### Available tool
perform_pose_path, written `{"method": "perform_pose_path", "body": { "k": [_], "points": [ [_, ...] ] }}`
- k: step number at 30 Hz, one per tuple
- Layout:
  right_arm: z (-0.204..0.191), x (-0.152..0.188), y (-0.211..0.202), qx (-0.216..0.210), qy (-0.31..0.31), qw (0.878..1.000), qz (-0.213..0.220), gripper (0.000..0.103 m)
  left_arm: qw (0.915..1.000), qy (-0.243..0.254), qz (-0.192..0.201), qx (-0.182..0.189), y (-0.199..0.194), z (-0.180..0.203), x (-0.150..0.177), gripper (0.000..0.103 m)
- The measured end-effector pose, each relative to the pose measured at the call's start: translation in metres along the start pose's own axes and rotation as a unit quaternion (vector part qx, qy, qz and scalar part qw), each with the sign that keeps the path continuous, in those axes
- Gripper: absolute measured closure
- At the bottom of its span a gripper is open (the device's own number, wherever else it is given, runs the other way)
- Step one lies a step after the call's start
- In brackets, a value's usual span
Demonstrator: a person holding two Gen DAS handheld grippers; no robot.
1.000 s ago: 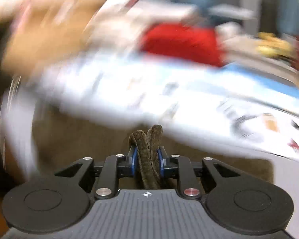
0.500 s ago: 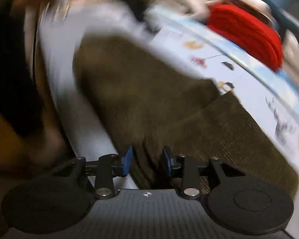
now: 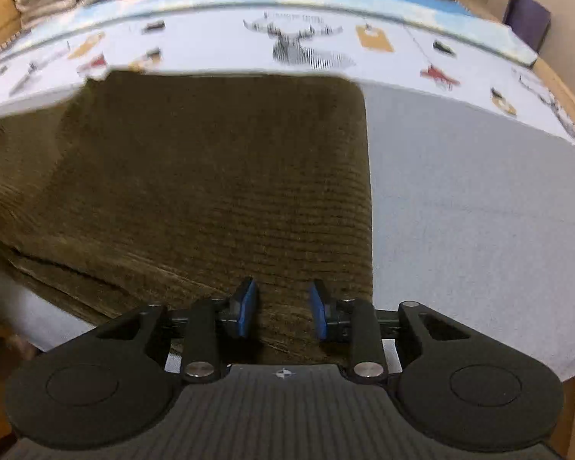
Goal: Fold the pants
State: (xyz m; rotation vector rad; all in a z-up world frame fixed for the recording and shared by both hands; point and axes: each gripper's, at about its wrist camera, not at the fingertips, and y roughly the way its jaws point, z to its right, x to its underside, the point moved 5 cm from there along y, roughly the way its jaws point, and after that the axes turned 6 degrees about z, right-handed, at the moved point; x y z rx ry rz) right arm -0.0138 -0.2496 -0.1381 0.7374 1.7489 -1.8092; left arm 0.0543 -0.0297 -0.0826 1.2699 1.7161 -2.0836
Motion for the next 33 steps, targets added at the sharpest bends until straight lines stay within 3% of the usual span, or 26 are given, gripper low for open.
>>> {"method": "perform_pose_path", "body": {
  "k": [3,5,7,10,13,16,19,22,27,30,33],
  "points": [
    [0.003,-0.007,-0.013,-0.008,0.006,0.999,0.038,0.071,0.9989,0.033,-0.027,0.020,0.016,0.023,0.013,0.058],
    [0.007,-0.007,-0.009,-0.002,0.008,1.000,0.030,0.070,0.9970,0.050,-0.054,0.026,0.029,0.032,0.024,0.058],
    [0.015,0.006,-0.001,0.010,0.002,1.000,-0.011,0.069,0.9919,0.079,-0.099,0.012,0.045,0.035,0.041,0.057],
    [0.012,0.000,-0.006,0.010,0.002,1.000,0.003,0.069,0.9899,0.096,-0.104,-0.012,0.046,0.031,0.047,0.058],
    [0.011,-0.013,-0.025,0.012,0.022,0.998,0.055,0.069,0.9960,0.045,-0.078,0.001,0.031,0.016,0.038,0.057],
    [0.013,-0.036,-0.039,0.042,0.028,0.993,0.107,0.069,0.9991,0.011,-0.041,-0.004,0.012,-0.003,0.032,0.055],
    [0.010,-0.062,-0.060,0.050,0.035,0.987,0.149,0.069,0.9992,-0.035,-0.015,-0.015,-0.003,-0.031,0.034,0.054],
    [0.002,-0.088,-0.083,0.030,0.035,0.978,0.204,0.069,0.9966,-0.077,0.004,-0.029,-0.018,-0.060,0.038,0.054],
    [-0.024,-0.111,-0.084,-0.005,0.025,0.964,0.263,0.068,0.9858,-0.158,0.026,-0.051,-0.044,-0.117,0.063,0.054],
    [-0.035,-0.112,-0.058,-0.028,0.060,0.971,0.228,0.068,0.9744,-0.211,0.038,-0.068,-0.062,-0.154,0.081,0.054],
    [-0.054,-0.119,-0.049,-0.045,0.061,0.972,0.224,0.068,0.9541,-0.283,0.054,-0.079,-0.082,-0.202,0.104,0.052]
  ]
}}
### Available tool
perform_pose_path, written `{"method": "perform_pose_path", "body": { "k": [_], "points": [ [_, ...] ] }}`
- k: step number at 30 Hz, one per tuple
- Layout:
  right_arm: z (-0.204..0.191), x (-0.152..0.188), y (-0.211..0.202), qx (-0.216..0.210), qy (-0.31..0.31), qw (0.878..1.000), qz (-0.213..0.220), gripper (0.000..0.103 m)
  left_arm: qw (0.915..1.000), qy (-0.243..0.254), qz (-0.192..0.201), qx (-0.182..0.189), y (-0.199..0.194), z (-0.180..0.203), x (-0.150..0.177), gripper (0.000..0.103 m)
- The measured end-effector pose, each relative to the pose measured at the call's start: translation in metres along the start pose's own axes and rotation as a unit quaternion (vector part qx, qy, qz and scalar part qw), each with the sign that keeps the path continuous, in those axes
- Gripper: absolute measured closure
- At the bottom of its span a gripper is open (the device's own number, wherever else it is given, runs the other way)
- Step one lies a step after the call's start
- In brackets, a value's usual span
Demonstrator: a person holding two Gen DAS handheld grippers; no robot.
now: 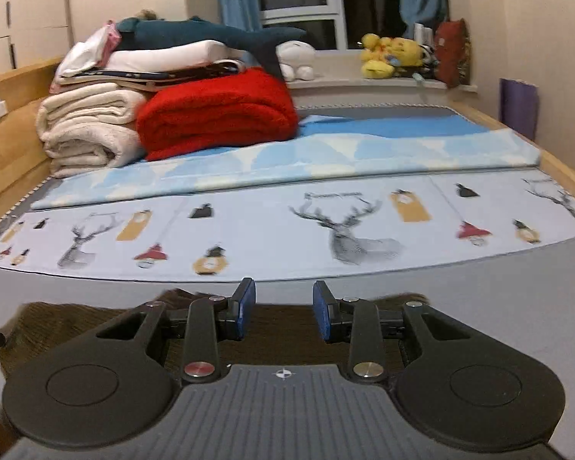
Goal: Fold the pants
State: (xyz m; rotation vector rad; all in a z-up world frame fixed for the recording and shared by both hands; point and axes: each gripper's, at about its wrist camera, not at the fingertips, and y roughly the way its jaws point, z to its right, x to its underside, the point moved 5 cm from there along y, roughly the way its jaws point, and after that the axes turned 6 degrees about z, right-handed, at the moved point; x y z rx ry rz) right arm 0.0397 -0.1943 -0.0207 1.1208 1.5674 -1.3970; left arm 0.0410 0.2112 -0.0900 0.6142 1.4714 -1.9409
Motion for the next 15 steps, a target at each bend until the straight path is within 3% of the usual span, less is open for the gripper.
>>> {"method": "perform_pose_path", "body": {
  "k": [4,6,9,15],
  "points": [
    [-0.022,0.005,0.009,-0.015,-0.026,0.999,-0.010,0.068,0.9933,-0.114,-0.017,-0.007,-0.004,-0.069,0.005,0.049],
    [-0.028,0.005,0.011,-0.026,-0.026,0.999,-0.018,0.068,0.9884,-0.148,-0.034,0.000,0.002,-0.088,0.007,0.048],
    [-0.033,0.005,0.014,-0.034,-0.025,0.999,-0.020,0.068,0.9840,-0.167,-0.060,0.011,0.017,-0.097,0.013,0.039],
    [-0.038,0.006,0.020,-0.041,-0.028,0.998,-0.025,0.068,0.9729,-0.206,-0.105,0.002,0.055,-0.100,0.030,0.033]
  ]
}}
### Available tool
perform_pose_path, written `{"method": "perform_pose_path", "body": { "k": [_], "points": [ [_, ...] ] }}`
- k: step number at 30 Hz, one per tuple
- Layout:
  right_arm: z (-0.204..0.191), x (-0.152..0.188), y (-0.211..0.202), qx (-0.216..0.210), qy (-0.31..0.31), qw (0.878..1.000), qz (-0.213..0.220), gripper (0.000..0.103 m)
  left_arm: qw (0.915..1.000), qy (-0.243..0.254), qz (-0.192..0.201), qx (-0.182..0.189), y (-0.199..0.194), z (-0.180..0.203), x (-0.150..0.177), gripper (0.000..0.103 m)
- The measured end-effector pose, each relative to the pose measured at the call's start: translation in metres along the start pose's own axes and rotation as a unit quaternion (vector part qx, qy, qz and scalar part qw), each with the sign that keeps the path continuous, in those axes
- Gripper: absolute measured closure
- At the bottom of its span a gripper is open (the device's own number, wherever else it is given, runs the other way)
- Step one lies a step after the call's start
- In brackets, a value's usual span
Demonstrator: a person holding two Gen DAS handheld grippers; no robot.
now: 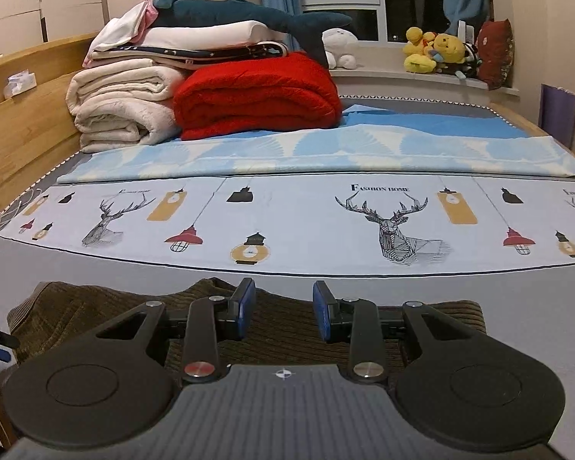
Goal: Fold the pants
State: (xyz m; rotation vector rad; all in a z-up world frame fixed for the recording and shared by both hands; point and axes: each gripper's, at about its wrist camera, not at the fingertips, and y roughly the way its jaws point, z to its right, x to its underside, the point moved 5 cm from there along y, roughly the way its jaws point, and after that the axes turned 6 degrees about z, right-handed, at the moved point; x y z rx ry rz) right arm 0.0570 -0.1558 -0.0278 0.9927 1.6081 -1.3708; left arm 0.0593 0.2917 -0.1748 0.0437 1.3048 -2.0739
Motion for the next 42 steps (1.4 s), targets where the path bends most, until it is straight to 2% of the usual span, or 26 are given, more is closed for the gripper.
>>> {"method": "perform_pose_path", "body": {
  "k": [3,8,10,12,14,16,18,20,23,25,26,27,29,31,32,33,34,35,37,38,39,40,42],
  "points": [
    [0.001,0.001,0.001,0.002,-0.009,1.000,-0.001,0.068,0.9990,-0.035,-0.023,-0.016,0.019,-0.009,0.002,0.032],
    [0.007,0.003,0.002,0.006,-0.009,1.000,-0.005,0.068,0.9990,-0.038,-0.007,-0.023,0.027,0.001,0.000,0.029],
    [0.010,0.003,0.002,0.007,-0.007,1.000,-0.008,0.068,0.9991,-0.025,0.004,-0.035,0.026,0.006,0.001,0.037],
    [0.012,0.004,0.002,0.009,-0.006,1.000,-0.012,0.068,0.9983,-0.024,0.019,-0.049,0.022,0.006,0.003,0.055],
    [0.015,0.006,0.001,0.012,-0.010,1.000,-0.016,0.068,0.9976,-0.020,0.036,-0.055,0.013,0.011,0.003,0.068],
    [0.018,0.008,0.001,0.016,-0.012,1.000,-0.021,0.068,0.9946,0.031,0.075,-0.066,-0.004,0.035,0.001,0.076],
    [0.022,0.010,0.001,0.021,-0.008,0.999,-0.029,0.068,0.9868,0.090,0.124,-0.053,-0.026,0.072,0.001,0.079],
    [0.027,0.011,0.001,0.026,0.002,0.999,-0.036,0.068,0.9723,0.154,0.174,-0.028,-0.047,0.116,0.003,0.080],
    [0.034,0.012,-0.003,0.030,0.018,0.999,-0.038,0.068,0.9416,0.250,0.223,0.032,-0.067,0.193,0.022,0.082],
    [0.041,0.012,-0.007,0.032,0.028,0.998,-0.035,0.068,0.9208,0.303,0.235,0.071,-0.072,0.237,0.044,0.083],
    [0.045,0.012,-0.010,0.034,0.036,0.998,-0.034,0.068,0.9064,0.336,0.237,0.097,-0.073,0.263,0.061,0.083],
    [0.051,0.013,-0.012,0.035,0.047,0.998,-0.033,0.068,0.8956,0.359,0.236,0.117,-0.072,0.282,0.075,0.083],
    [0.065,0.015,-0.017,0.032,0.082,0.996,-0.032,0.068,0.8689,0.409,0.218,0.174,-0.065,0.328,0.117,0.084],
    [0.085,0.020,-0.019,0.016,0.141,0.989,-0.038,0.067,0.8415,0.455,0.190,0.221,-0.056,0.363,0.160,0.084],
    [0.096,0.024,-0.020,0.000,0.183,0.982,-0.044,0.067,0.8308,0.475,0.172,0.234,-0.049,0.375,0.178,0.084],
    [0.106,0.028,-0.020,-0.012,0.220,0.974,-0.050,0.066,0.8198,0.499,0.139,0.244,-0.037,0.390,0.201,0.084],
    [0.117,0.034,-0.021,-0.017,0.255,0.965,-0.054,0.068,0.8141,0.513,0.107,0.250,-0.025,0.398,0.218,0.084],
    [0.128,0.040,-0.021,0.000,0.277,0.959,-0.065,0.069,0.8118,0.523,0.075,0.249,-0.012,0.404,0.234,0.083],
    [0.152,0.059,-0.019,0.051,0.307,0.945,-0.102,0.067,0.8123,0.532,0.041,0.235,0.004,0.409,0.250,0.068],
    [0.162,0.067,-0.020,0.067,0.330,0.935,-0.110,0.067,0.8157,0.530,0.035,0.230,0.008,0.410,0.250,0.055],
    [0.172,0.074,-0.020,0.073,0.349,0.927,-0.116,0.063,0.8191,0.523,0.038,0.233,0.008,0.408,0.247,0.050],
    [0.177,0.078,-0.019,0.075,0.361,0.922,-0.122,0.060,0.8236,0.514,0.044,0.235,0.007,0.406,0.240,0.049],
    [0.181,0.083,-0.019,0.077,0.368,0.918,-0.124,0.056,0.8422,0.494,0.053,0.210,0.011,0.399,0.223,0.049]
  ]
}}
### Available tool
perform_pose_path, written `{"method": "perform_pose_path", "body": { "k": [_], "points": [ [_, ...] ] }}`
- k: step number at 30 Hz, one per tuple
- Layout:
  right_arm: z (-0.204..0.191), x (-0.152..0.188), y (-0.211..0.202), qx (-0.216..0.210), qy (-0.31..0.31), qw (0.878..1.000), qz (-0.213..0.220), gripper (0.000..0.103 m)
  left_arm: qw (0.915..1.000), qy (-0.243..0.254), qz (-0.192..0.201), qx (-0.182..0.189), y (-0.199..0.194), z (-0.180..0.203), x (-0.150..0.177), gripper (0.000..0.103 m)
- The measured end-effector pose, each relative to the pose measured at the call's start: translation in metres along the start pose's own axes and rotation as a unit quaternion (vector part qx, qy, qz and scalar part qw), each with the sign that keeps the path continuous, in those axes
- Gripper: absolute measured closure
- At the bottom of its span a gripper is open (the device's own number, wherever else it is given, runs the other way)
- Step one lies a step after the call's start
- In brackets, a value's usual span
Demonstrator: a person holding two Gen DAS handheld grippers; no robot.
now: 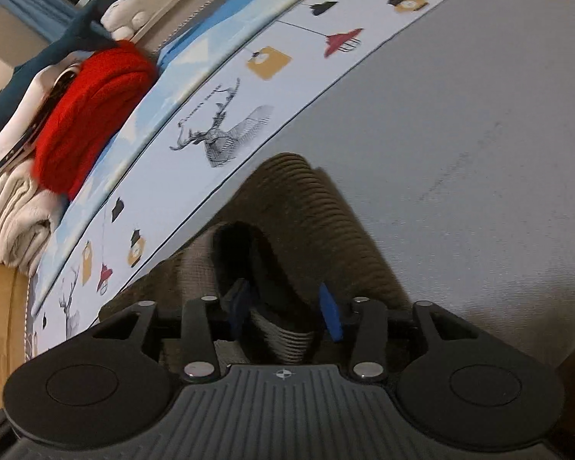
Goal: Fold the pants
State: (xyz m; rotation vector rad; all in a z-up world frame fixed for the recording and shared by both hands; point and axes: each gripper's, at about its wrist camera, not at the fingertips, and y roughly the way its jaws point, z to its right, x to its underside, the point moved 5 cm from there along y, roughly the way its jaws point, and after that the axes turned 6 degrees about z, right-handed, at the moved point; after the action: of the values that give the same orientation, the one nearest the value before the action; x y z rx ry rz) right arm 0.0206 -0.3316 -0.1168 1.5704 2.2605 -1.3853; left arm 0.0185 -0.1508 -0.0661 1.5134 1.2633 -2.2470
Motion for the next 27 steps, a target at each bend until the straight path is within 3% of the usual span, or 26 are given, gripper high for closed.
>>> {"method": "perform_pose_path", "body": {
  "k": [2,4,5,9,15,16,19,22,25,27],
  "points": [
    [-0.003,0.003,0.003,-0.005,-0.010,1.000,-0.008,0.050,0.9992,-0.019,-0.007,-0.034,-0.002,-0.017,0.001,0.049],
    [-0.010,0.009,0.010,-0.016,-0.025,0.999,-0.031,0.033,0.9970,-0.038,-0.023,-0.063,0.002,-0.032,0.006,0.049],
    [-0.012,0.012,0.015,-0.016,-0.035,0.998,-0.043,0.031,0.9961,-0.043,-0.029,-0.071,0.003,-0.040,0.004,0.049],
    [-0.025,0.030,0.038,0.029,-0.089,0.991,-0.093,0.017,0.9951,-0.037,-0.036,-0.084,-0.001,-0.059,-0.002,0.049],
    [-0.040,0.048,0.057,0.044,-0.128,0.986,-0.097,0.013,0.9955,-0.034,-0.032,-0.083,-0.013,-0.059,-0.002,0.049],
    [-0.042,0.050,0.058,0.046,-0.131,0.986,-0.093,0.015,0.9954,-0.035,-0.031,-0.083,-0.015,-0.059,-0.002,0.049],
    [-0.056,0.052,0.056,0.042,-0.153,0.985,-0.066,0.053,0.9955,-0.033,-0.027,-0.085,-0.021,-0.060,-0.002,0.049],
    [-0.068,0.048,0.040,0.038,-0.191,0.980,-0.027,0.069,0.9941,-0.037,-0.014,-0.101,-0.029,-0.068,-0.005,0.049],
    [-0.081,0.030,-0.001,-0.027,-0.180,0.983,0.038,0.073,0.9906,-0.068,0.001,-0.119,-0.038,-0.083,-0.010,0.049],
    [-0.080,0.017,-0.034,-0.048,-0.196,0.975,0.096,0.073,0.9880,-0.089,0.006,-0.126,-0.043,-0.093,-0.012,0.049]
  ]
}}
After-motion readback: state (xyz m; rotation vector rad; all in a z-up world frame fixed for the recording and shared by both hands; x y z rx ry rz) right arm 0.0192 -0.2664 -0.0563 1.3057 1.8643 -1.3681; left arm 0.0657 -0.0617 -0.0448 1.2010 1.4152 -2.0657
